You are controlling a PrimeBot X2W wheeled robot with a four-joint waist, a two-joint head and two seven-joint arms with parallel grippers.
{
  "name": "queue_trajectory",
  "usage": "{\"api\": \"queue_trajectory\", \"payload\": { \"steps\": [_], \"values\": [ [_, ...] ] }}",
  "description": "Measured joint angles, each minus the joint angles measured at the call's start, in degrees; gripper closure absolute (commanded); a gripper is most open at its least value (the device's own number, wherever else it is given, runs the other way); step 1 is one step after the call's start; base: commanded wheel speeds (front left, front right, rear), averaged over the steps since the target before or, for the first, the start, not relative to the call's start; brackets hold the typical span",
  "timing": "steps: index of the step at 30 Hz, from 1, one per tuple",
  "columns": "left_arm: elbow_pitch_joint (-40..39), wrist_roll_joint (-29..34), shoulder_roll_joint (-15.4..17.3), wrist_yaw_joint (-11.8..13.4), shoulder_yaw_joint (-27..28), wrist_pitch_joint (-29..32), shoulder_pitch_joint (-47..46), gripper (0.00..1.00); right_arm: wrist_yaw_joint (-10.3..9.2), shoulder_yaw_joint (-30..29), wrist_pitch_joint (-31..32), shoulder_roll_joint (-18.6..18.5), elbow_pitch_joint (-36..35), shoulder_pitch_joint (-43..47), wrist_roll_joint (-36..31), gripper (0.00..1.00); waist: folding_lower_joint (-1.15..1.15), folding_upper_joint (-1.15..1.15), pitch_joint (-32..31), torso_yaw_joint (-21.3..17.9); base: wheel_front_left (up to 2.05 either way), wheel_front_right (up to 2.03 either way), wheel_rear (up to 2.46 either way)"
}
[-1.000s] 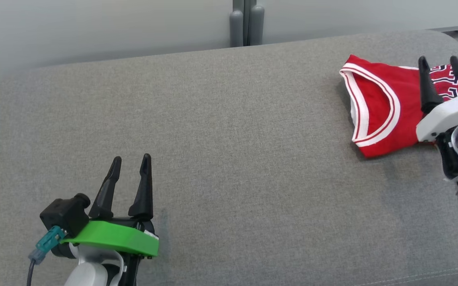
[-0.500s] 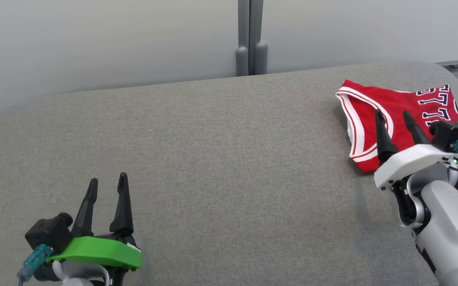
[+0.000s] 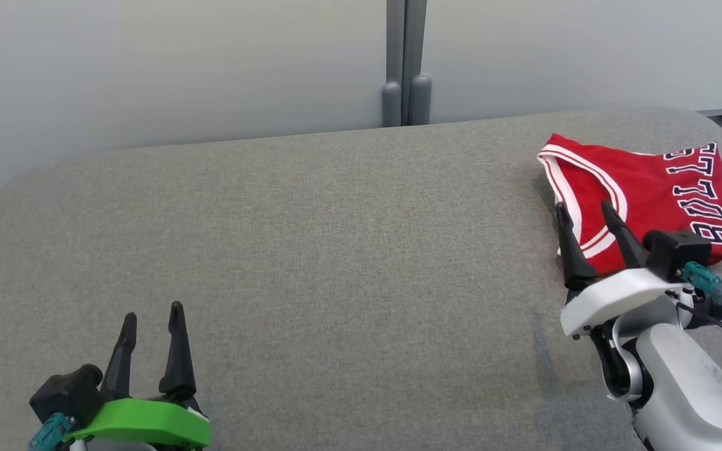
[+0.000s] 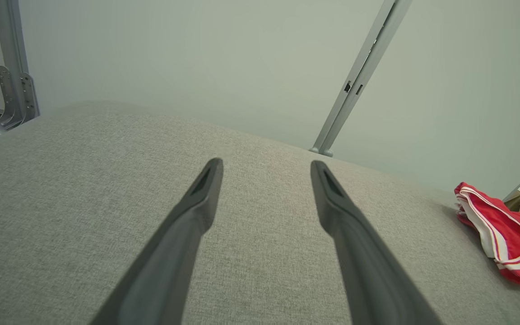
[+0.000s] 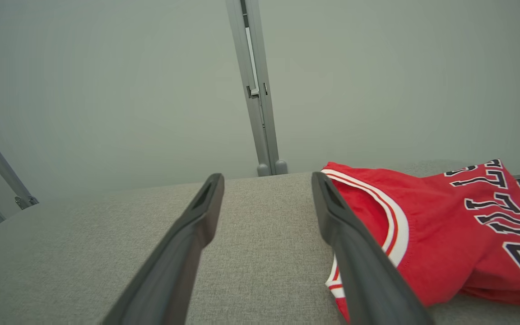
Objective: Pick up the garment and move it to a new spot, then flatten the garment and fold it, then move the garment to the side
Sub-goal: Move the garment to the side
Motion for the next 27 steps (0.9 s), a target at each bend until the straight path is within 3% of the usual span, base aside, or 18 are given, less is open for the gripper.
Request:
{"api": "queue_trajectory", "payload": {
  "steps": [27],
  "values": [
    [-1.0,3.5,-1.3,0.2,2.4,-0.5,3.2,0.00,-0.07,-5.1,0.0,3.7,-9.4,11.3,-8.5,0.00,0.00,0.00,-1.2,1.0,0.00,0.00,0.00]
  ]
}}
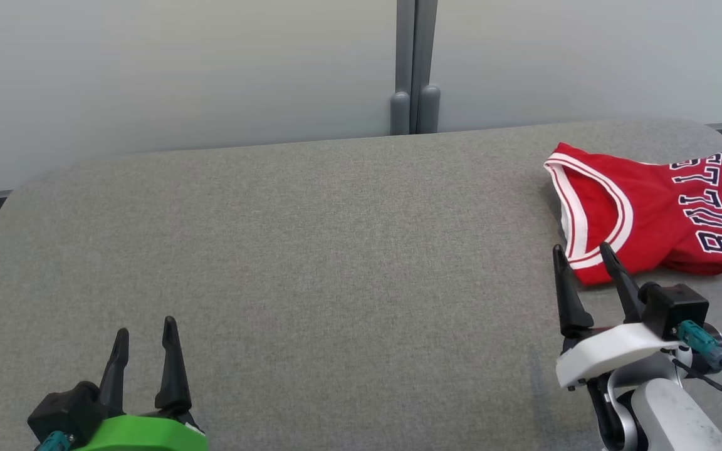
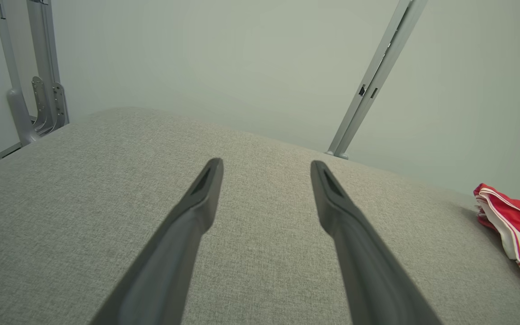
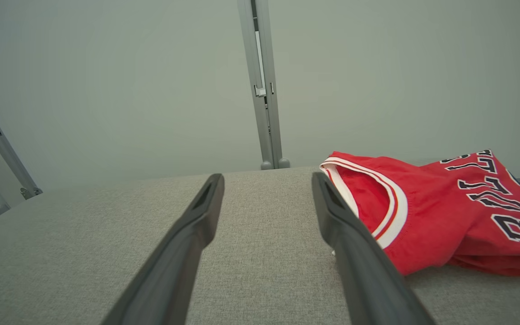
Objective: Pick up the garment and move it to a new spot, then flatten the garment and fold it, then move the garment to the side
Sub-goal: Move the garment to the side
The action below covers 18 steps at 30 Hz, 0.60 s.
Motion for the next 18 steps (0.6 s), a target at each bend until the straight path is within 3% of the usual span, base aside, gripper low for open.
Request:
{"api": "queue_trajectory", "payload": {
  "steps": [18],
  "values": [
    [-0.4,2.2,-0.1,0.0,-0.4,0.0,0.2,0.00,-0.01,-1.4,0.0,1.4,-2.2,3.1,-2.6,0.00,0.00,0.00,0.2,0.5,0.00,0.00,0.00]
  ]
}}
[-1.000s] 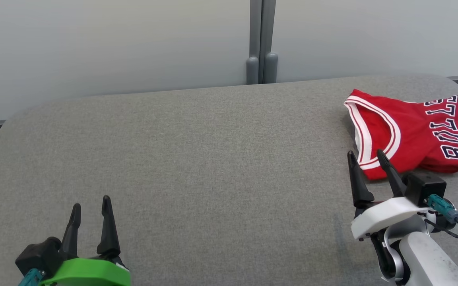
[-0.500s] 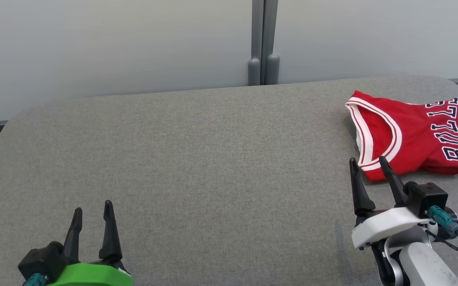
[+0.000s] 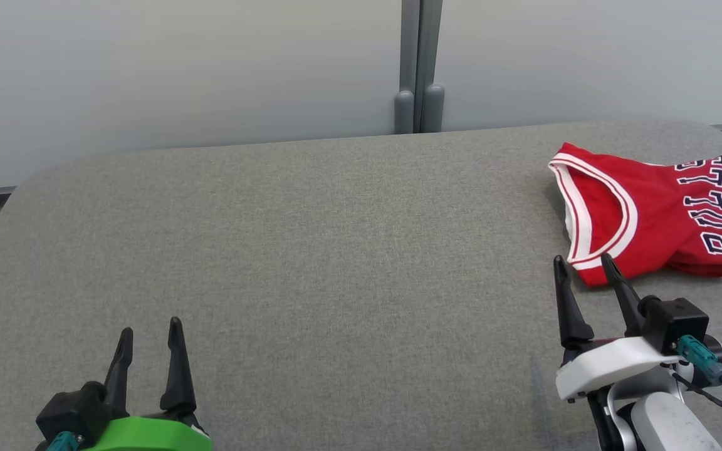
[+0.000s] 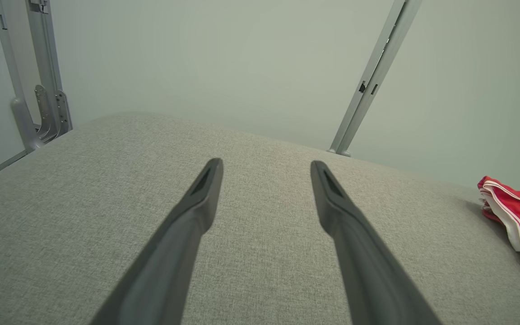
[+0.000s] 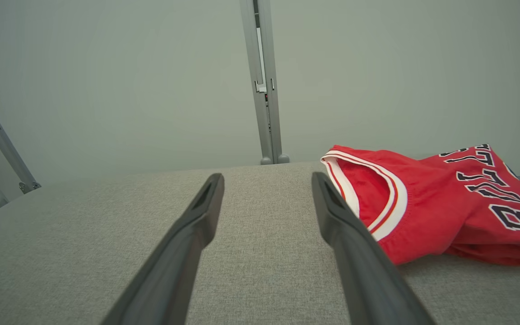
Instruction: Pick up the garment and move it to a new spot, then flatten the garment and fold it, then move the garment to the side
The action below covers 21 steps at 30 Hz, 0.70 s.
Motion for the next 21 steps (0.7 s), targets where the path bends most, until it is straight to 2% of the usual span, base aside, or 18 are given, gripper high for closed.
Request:
{"api": "queue_trajectory", "payload": {
  "steps": [18,19,21],
  "values": [
    [0.0,1.0,-0.1,0.2,0.0,0.0,0.1,0.00,0.00,-0.7,0.0,1.1,-1.4,1.1,-1.3,0.00,0.00,0.00,0.2,0.4,0.00,0.00,0.00],
    [0.1,1.3,-0.1,0.2,0.0,0.0,0.1,1.00,0.00,-0.8,0.0,1.1,-1.4,1.1,-1.4,1.00,0.00,0.00,0.3,0.4,0.00,0.00,0.00],
    [1.3,1.4,-0.2,0.2,-0.3,0.1,0.1,1.00,0.04,-0.6,0.1,1.3,-0.4,1.3,-1.4,1.00,0.00,0.00,0.3,0.4,0.00,0.00,0.00]
  ]
}}
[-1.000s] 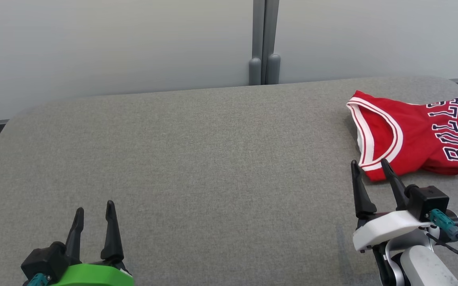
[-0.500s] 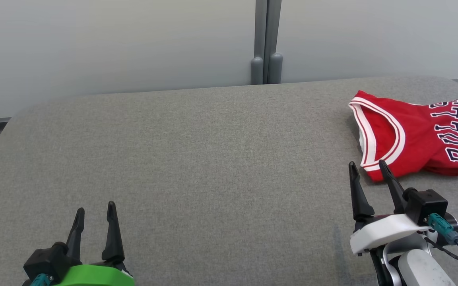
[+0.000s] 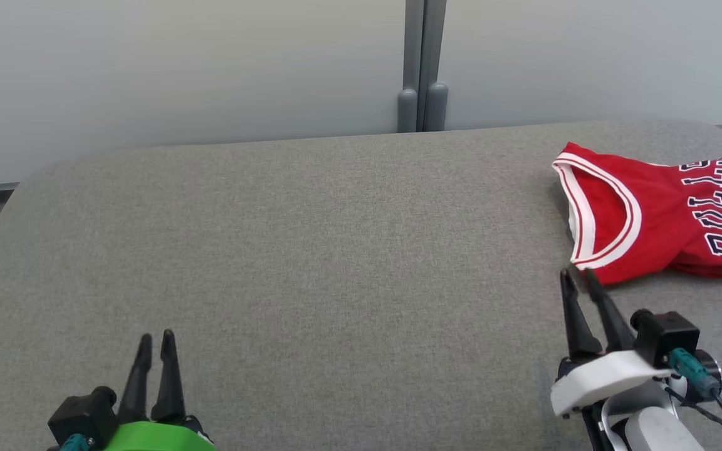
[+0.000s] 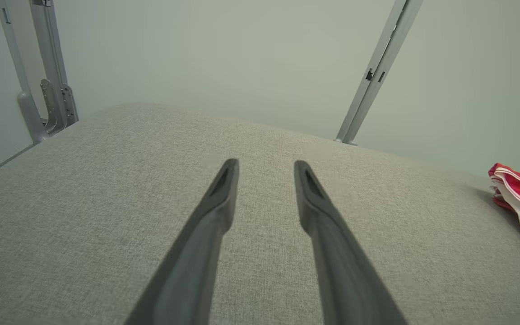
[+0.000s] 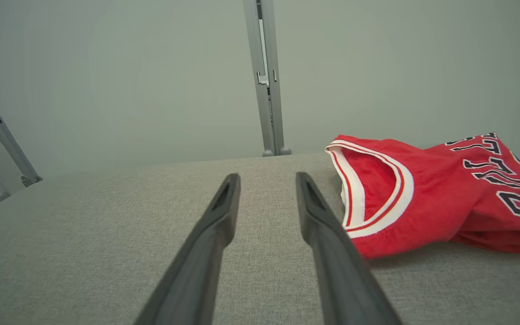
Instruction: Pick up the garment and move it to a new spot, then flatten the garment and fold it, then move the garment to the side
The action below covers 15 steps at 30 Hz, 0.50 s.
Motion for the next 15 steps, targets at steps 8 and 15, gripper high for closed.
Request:
{"api": "queue_trajectory", "payload": {
  "steps": [8,15],
  "values": [
    [2.6,-1.9,-0.7,-0.3,-0.3,0.3,0.5,1.00,0.56,0.6,0.1,0.5,2.5,3.1,1.8,1.00,0.00,0.00,0.1,0.0,0.00,0.00,0.00],
    [2.6,-6.6,-0.9,-1.1,-0.1,1.1,0.6,1.00,1.37,0.3,0.2,1.1,1.7,3.1,6.6,1.00,0.00,0.00,0.3,0.0,0.00,0.00,0.00]
  ]
}}
